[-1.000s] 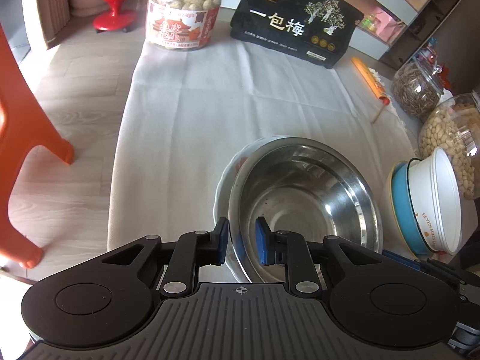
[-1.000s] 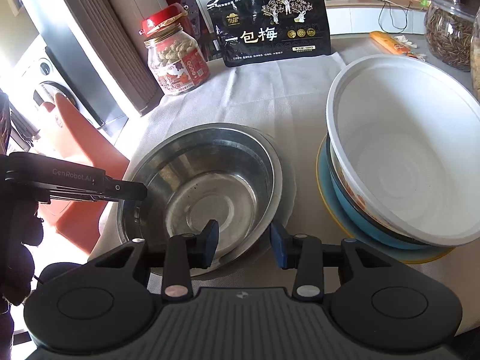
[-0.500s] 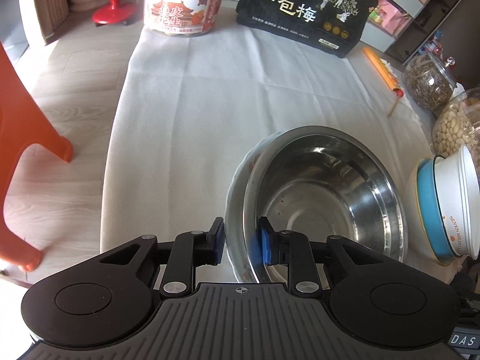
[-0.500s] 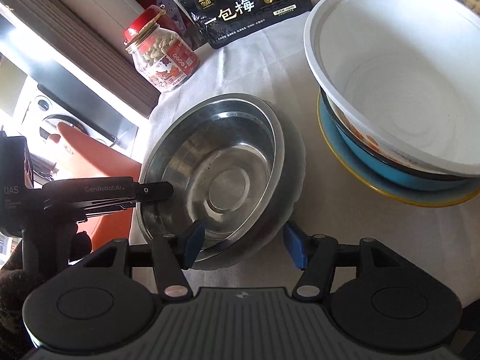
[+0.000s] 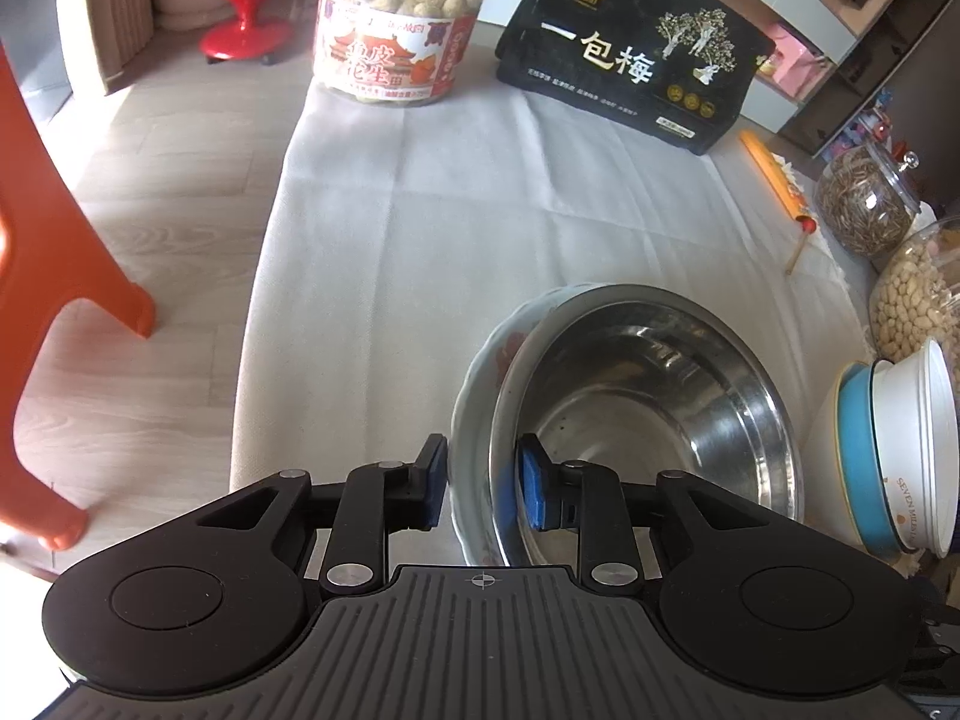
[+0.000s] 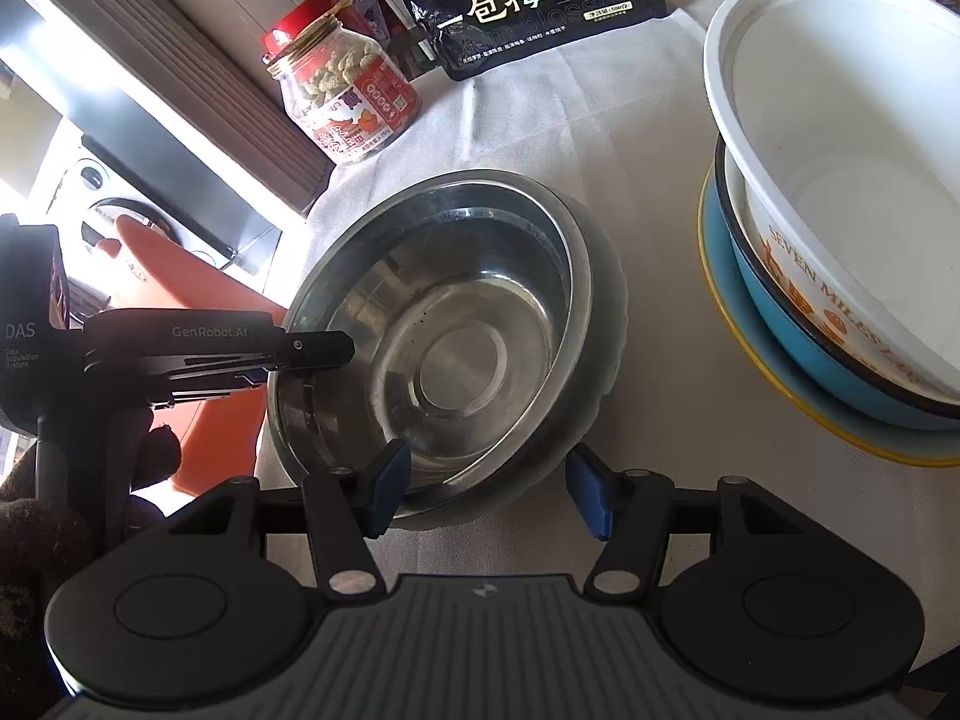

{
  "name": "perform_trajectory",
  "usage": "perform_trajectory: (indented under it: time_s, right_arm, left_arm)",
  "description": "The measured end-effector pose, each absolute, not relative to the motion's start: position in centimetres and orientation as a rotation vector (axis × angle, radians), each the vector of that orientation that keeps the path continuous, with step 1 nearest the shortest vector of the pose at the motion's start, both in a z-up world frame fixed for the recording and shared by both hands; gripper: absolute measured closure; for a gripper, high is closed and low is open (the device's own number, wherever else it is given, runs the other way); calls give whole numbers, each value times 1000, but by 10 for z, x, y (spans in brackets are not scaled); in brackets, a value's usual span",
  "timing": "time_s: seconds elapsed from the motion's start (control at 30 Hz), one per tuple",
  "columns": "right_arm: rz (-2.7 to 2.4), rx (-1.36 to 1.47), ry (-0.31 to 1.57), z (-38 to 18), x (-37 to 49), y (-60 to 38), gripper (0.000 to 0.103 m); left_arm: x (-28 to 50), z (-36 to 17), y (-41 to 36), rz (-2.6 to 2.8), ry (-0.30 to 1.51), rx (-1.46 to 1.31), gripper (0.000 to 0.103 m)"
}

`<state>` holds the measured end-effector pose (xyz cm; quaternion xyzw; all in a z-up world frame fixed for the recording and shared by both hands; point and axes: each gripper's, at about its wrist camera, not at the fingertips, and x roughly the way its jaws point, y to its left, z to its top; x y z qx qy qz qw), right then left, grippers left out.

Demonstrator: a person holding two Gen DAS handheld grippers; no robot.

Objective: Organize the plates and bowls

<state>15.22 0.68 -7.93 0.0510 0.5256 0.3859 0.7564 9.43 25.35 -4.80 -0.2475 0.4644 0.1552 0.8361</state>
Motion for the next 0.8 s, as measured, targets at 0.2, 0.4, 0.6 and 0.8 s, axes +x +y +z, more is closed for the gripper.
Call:
perform_trajectory:
  time_s: [0.2, 0.4, 0.6, 0.8]
  right_arm:
    - [998, 69, 804, -1, 143, -56, 45]
    - [705, 4, 557, 26, 185, -115, 38]
    - [609, 17, 663, -13, 222, -156, 38]
    - [641, 42, 745, -45, 243, -160, 38]
  left_arm:
    - [73, 21, 220, 335, 736, -462, 75]
    - [112, 48, 139, 96, 689, -480, 75]
    - [159, 27, 70, 36, 805, -415, 75]
    - [187, 2, 59, 175, 885, -326, 75]
